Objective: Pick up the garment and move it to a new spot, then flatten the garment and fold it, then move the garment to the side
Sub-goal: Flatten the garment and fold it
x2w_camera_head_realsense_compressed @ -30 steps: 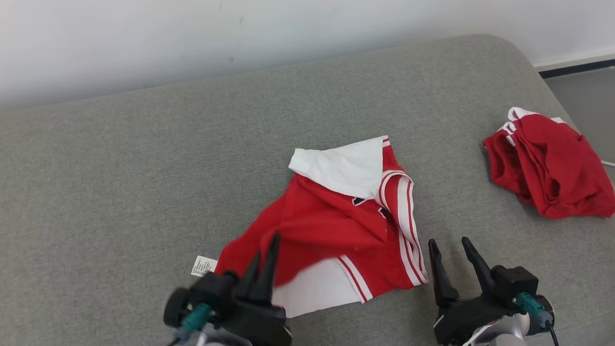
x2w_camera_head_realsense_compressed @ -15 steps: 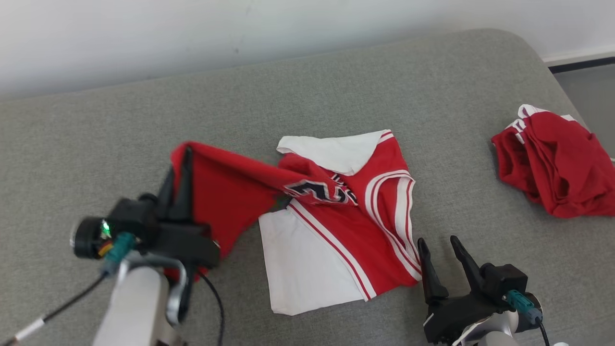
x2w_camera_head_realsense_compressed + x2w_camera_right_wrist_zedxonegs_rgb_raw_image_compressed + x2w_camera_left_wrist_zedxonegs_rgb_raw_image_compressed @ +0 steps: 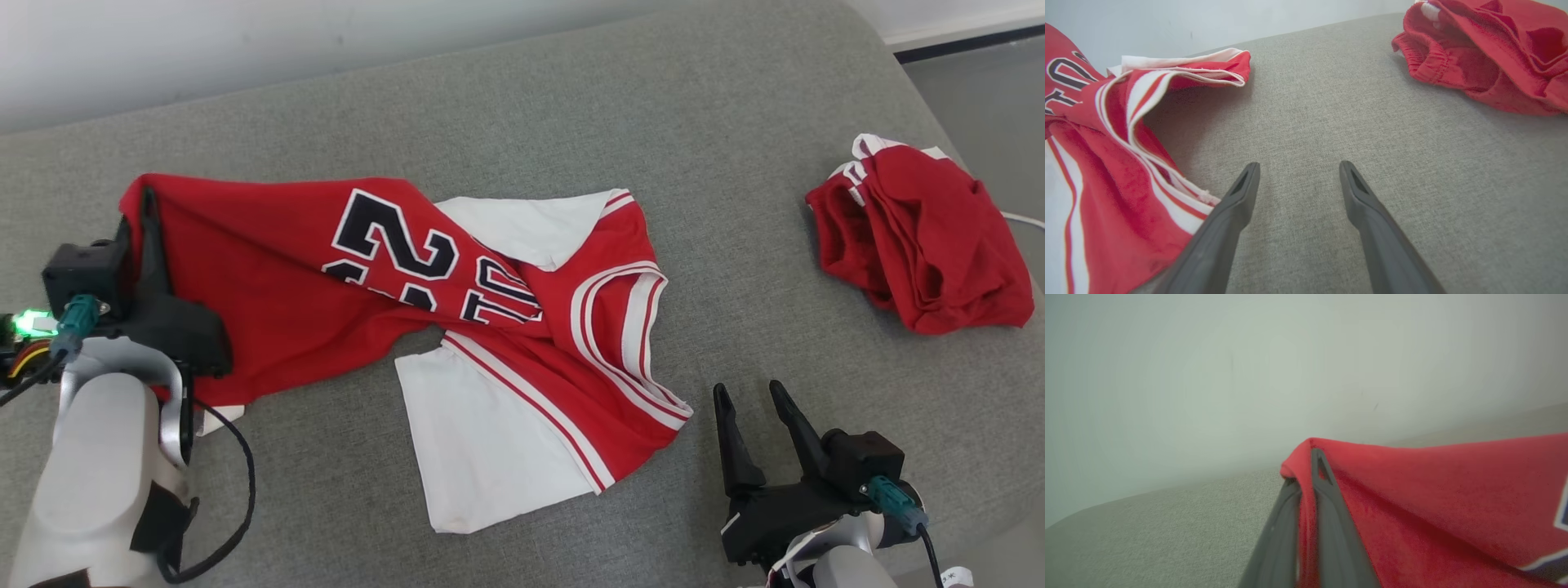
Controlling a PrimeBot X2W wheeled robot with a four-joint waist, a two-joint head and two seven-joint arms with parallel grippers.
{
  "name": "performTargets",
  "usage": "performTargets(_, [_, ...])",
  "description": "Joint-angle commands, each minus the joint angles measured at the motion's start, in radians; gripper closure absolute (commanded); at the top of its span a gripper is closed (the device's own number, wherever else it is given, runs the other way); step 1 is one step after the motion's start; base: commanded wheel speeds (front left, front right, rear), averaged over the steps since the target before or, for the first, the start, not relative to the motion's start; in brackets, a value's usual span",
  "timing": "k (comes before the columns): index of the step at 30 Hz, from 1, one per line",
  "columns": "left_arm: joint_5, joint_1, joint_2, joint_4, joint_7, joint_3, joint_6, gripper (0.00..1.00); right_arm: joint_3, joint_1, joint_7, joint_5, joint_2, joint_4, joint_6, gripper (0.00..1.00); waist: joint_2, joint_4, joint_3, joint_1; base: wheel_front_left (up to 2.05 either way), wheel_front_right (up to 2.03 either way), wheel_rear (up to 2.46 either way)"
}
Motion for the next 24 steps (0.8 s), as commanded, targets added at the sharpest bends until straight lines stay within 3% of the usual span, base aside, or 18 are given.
performTargets(1, [0.004,-0.020,0.002,0.003,-0.003,0.011,0.011,0.00,0.000,-0.006,-0.001,0.004,0.003,-0.005,-0.003,0.00,-0.0001,-0.005,0.009,-0.0001,0.00,0.00,0.00])
performTargets(8, [-0.024,0.035,-0.061,-0.083,-0.003,0.068,0.079,0.00,-0.015,-0.011,-0.001,-0.001,-0.001,-0.012,-0.003,0.00,-0.0001,0.034,0.007,-0.0001,0.00,0.00,0.00])
performTargets(17, [-0.039,0.196,-0.159,-0.256,-0.003,0.080,0.056,0.00,-0.013,0.008,-0.001,-0.012,-0.009,-0.013,-0.003,0.00,-0.0001,0.087,-0.030,-0.0001,0.00,0.00,0.00])
performTargets(24, [-0.105,0.331,-0.178,-0.281,-0.003,0.093,0.070,0.00,-0.009,0.016,-0.001,-0.012,-0.012,-0.010,-0.003,0.00,-0.0001,0.095,-0.039,-0.0001,0.00,0.00,0.00])
